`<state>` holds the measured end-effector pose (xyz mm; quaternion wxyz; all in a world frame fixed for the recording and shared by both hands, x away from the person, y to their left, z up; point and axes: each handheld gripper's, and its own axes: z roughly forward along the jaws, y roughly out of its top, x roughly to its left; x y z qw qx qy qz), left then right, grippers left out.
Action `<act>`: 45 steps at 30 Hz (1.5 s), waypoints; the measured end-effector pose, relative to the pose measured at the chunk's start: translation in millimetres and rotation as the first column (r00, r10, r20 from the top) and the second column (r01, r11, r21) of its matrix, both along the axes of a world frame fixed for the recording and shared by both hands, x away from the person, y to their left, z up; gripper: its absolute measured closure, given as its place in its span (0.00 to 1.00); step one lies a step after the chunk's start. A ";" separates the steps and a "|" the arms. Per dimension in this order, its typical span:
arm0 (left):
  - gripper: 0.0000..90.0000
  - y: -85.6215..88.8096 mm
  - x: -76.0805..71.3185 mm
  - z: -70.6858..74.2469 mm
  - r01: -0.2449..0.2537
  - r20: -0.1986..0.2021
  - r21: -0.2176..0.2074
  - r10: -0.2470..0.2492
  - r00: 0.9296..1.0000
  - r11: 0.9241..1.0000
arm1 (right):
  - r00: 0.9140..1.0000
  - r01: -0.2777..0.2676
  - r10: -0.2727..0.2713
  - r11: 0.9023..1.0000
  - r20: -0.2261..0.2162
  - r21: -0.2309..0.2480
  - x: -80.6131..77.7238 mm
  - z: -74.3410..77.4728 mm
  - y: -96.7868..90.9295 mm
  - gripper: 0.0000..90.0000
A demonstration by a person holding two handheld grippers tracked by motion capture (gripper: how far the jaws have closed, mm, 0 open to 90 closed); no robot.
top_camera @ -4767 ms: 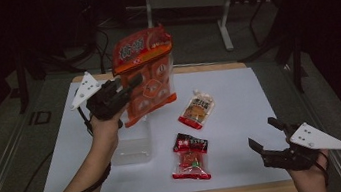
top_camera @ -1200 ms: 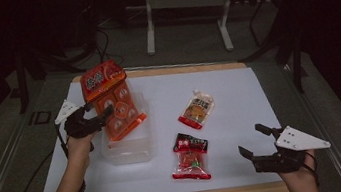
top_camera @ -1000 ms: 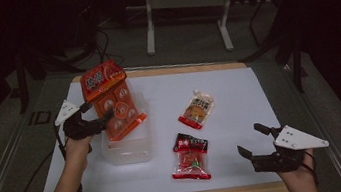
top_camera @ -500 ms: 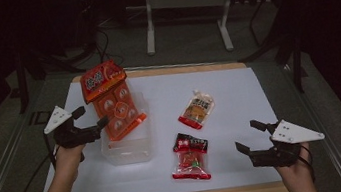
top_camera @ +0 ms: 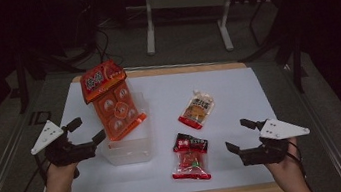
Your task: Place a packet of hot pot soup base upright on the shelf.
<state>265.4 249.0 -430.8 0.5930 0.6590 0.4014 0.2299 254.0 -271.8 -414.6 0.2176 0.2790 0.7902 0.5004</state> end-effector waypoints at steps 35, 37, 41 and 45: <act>0.02 -111.2 -53.1 -37.8 0.348 -0.002 0.113 -0.350 0.937 0.931 | 0.984 -0.105 0.102 0.994 -0.147 -0.013 44.2 -41.1 44.0 0.16; 0.02 -112.2 -53.2 -39.0 0.348 -0.002 0.120 -0.350 0.937 0.930 | 0.981 -0.113 0.109 0.993 -0.160 -0.019 48.3 -44.9 45.1 0.18; 0.02 -115.4 -51.7 -46.8 0.347 -0.016 0.127 -0.348 0.937 0.929 | 0.977 -0.134 0.125 0.990 -0.171 -0.037 55.1 -53.1 47.9 0.18; 0.02 -116.9 -50.0 -51.8 0.349 -0.031 0.124 -0.348 0.937 0.929 | 0.972 -0.150 0.139 0.988 -0.188 -0.047 62.7 -60.3 49.6 0.22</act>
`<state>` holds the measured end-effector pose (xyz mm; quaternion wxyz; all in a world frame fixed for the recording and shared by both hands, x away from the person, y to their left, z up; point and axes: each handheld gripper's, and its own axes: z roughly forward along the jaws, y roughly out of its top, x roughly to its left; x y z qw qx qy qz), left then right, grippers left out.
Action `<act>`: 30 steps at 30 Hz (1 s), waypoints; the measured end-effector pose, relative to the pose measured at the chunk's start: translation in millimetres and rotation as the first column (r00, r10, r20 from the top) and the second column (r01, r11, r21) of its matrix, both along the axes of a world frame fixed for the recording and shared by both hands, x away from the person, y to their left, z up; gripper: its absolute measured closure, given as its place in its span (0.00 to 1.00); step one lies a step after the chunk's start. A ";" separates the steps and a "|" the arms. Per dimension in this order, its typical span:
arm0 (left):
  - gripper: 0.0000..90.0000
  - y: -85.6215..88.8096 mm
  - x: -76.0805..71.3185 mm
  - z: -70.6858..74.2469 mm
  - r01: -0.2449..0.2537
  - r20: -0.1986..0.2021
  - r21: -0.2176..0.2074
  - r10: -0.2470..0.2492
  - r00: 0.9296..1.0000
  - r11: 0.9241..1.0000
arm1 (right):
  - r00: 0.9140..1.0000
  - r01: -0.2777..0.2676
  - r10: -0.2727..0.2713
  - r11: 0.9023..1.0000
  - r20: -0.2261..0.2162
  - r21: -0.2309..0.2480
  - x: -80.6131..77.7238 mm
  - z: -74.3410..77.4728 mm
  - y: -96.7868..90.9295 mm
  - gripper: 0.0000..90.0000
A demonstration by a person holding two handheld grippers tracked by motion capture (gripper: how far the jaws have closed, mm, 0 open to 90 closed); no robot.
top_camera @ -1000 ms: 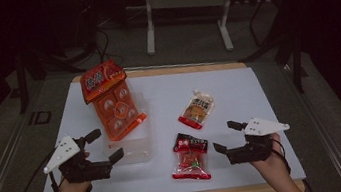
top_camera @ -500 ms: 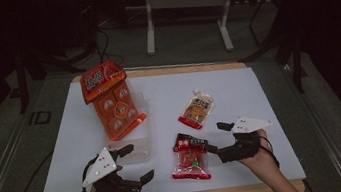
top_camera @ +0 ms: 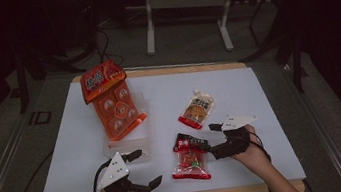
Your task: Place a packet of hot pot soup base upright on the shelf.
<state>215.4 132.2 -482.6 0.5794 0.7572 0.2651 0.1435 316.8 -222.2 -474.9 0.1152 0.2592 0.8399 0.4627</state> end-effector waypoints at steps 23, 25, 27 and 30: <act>0.02 -2.3 0.4 -14.9 0.004 -0.024 0.016 -0.003 1.000 1.000 | 0.992 -0.011 0.001 0.997 -0.125 -0.080 33.2 -44.0 6.7 0.43; 0.02 -2.0 1.0 -15.1 0.004 -0.024 0.016 -0.004 1.000 1.000 | 0.991 -0.009 -0.003 0.996 -0.136 -0.087 34.9 -47.1 6.7 0.43; 0.02 -1.6 1.5 -15.7 0.000 -0.028 0.017 0.000 1.000 1.000 | 0.988 -0.006 -0.009 0.995 -0.151 -0.096 37.3 -50.2 6.9 0.43; 0.02 -1.7 1.6 -16.4 -0.003 -0.037 0.023 0.004 0.999 1.000 | 0.986 -0.006 -0.016 0.991 -0.167 -0.133 39.9 -55.6 8.5 0.43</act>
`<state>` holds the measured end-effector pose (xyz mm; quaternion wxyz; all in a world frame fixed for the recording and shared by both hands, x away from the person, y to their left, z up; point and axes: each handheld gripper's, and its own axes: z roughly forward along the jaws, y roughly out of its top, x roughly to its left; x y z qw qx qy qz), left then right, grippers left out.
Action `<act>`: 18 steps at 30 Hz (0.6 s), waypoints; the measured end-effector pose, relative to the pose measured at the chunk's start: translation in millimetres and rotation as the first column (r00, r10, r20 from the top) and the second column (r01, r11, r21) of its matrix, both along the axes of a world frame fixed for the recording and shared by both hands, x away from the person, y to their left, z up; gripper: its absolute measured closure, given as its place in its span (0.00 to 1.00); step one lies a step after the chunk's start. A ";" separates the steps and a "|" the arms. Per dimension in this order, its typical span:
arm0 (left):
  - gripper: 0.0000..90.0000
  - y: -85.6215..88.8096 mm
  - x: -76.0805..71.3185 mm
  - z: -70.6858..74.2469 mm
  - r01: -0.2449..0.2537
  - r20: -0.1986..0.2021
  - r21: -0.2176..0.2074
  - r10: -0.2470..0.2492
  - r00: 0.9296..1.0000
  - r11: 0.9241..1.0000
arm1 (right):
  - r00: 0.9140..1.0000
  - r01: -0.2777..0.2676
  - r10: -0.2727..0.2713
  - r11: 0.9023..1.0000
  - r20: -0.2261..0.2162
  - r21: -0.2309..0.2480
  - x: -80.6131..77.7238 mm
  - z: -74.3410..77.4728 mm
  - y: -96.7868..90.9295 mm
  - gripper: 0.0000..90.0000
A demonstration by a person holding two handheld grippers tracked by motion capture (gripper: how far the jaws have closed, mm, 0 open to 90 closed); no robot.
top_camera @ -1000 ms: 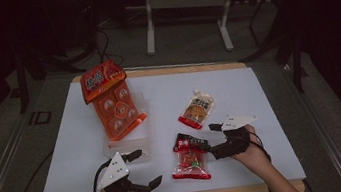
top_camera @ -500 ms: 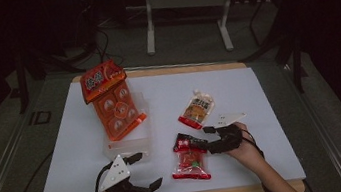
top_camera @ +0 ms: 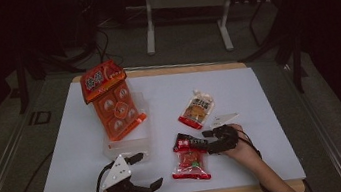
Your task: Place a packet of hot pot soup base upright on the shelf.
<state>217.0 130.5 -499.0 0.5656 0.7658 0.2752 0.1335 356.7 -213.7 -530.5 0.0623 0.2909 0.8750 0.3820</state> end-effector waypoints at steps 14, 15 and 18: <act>0.02 -1.1 -0.3 0.2 -0.003 -0.007 0.001 0.003 1.000 1.000 | 0.999 -0.031 0.031 0.996 -0.008 -0.083 -6.7 5.8 8.6 0.82; 0.02 -1.5 -0.2 0.0 0.000 -0.009 0.002 0.000 1.000 1.000 | 1.000 -0.027 0.026 0.996 -0.010 -0.086 -7.4 6.1 9.0 0.86; 0.02 -1.9 -0.1 -0.2 0.000 -0.012 0.008 0.000 1.000 1.000 | 0.999 -0.021 0.018 0.997 -0.033 -0.078 -8.5 7.1 9.5 0.95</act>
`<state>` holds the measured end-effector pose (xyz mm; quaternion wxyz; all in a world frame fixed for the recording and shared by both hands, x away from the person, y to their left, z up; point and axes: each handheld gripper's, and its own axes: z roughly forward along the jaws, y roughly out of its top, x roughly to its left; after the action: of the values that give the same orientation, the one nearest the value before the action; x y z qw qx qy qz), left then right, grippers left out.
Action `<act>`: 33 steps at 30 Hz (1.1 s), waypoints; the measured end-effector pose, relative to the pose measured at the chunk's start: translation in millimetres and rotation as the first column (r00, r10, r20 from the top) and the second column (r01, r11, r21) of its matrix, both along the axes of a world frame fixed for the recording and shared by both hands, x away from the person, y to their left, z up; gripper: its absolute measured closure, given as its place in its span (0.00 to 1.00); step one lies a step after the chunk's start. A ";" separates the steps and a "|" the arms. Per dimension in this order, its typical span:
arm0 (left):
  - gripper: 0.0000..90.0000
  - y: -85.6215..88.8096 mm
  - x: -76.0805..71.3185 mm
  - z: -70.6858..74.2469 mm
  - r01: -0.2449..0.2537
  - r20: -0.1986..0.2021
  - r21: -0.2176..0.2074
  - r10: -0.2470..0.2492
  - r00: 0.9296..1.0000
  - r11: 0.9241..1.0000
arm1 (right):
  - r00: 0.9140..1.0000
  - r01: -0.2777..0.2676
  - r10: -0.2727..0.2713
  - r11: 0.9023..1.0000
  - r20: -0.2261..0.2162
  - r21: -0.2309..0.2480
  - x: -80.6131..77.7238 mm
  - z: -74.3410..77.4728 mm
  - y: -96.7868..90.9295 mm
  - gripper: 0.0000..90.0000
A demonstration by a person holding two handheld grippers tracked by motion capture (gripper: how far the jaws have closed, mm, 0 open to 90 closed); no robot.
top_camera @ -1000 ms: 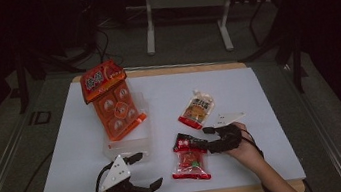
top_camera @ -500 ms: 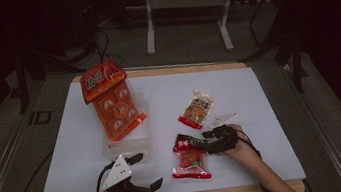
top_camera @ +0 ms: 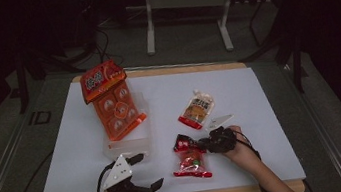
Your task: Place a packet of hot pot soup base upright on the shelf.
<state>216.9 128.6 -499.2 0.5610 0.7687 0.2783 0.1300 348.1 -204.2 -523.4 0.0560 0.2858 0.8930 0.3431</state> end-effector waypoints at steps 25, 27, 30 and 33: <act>0.02 7.5 2.6 14.6 -0.058 0.013 0.001 0.058 0.998 0.998 | 0.979 -0.128 0.106 0.984 0.176 0.123 -50.0 68.2 1.1 1.00; 0.04 7.9 4.0 18.0 -0.053 0.012 -0.007 0.053 0.999 0.999 | 0.976 -0.140 0.115 0.981 0.183 0.132 -54.0 72.2 1.4 1.00; 0.04 6.5 5.7 21.5 -0.053 0.020 -0.005 0.053 0.998 0.999 | 0.973 -0.156 0.126 0.977 0.194 0.146 -59.5 78.2 1.8 1.00; 0.05 5.0 8.2 24.1 -0.050 0.022 -0.005 0.050 0.999 0.999 | 0.970 -0.165 0.133 0.975 0.202 0.151 -63.4 82.3 2.4 1.00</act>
<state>225.1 133.6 -475.1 0.5624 0.7587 0.2915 0.1517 284.8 -201.8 -441.1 0.0913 0.1873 0.8705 0.4458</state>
